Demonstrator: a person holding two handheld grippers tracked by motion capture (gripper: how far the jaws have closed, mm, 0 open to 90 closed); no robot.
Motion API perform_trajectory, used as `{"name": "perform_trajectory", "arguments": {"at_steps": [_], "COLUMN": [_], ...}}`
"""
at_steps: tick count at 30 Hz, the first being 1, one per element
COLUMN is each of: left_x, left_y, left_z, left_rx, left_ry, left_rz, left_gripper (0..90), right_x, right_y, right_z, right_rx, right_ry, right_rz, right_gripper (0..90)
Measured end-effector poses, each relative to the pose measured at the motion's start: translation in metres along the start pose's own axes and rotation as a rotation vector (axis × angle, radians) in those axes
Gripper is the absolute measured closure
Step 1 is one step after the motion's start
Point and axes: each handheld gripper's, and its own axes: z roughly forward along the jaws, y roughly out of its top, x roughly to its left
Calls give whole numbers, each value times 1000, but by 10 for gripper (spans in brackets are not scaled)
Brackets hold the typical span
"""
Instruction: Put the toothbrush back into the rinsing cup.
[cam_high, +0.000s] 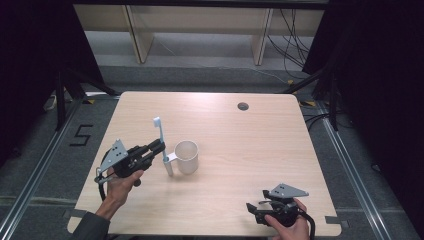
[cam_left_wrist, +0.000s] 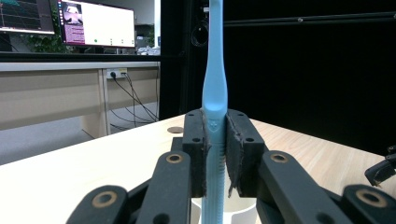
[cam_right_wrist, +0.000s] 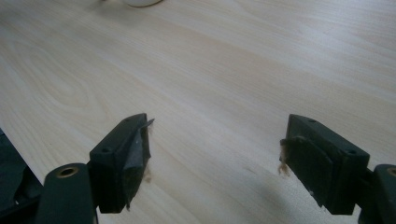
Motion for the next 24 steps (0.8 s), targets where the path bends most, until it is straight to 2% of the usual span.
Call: {"name": "perform_trajectory", "arguments": {"at_steps": [1, 2, 7, 8, 9, 18, 19, 24], "left_x": [0, 0, -1, -1, 0, 1, 2, 2], "left_y": [-3, -3, -9, -10, -11, -18, -20, -23], "left_z": [-1, -1, -1, -1, -1, -1, -1, -1], "left_rx": [-1, -1, 4, 5, 7, 31, 34, 46], "left_ry": [-7, -7, -11, -11, -11, -9, -6, -6], "left_rz": [1, 1, 2, -1, -2, -2, -3, 1], "left_gripper": [781, 781, 781, 781, 781, 781, 780, 780], "right_x": [-2, -1, -1, -2, 0, -1, 1, -1], "right_y": [0, 0, 0, 0, -1, 0, -1, 0], "right_z": [1, 2, 1, 2, 2, 2, 2, 2], "right_rx": [-5, -10, 0, -11, -4, -8, -2, -7], "right_ry": [2, 11, 1, 11, 9, 12, 9, 11], "right_rz": [-28, -13, -17, -22, -5, -21, 1, -16], "right_gripper": [233, 232, 233, 232, 232, 233, 233, 233]}}
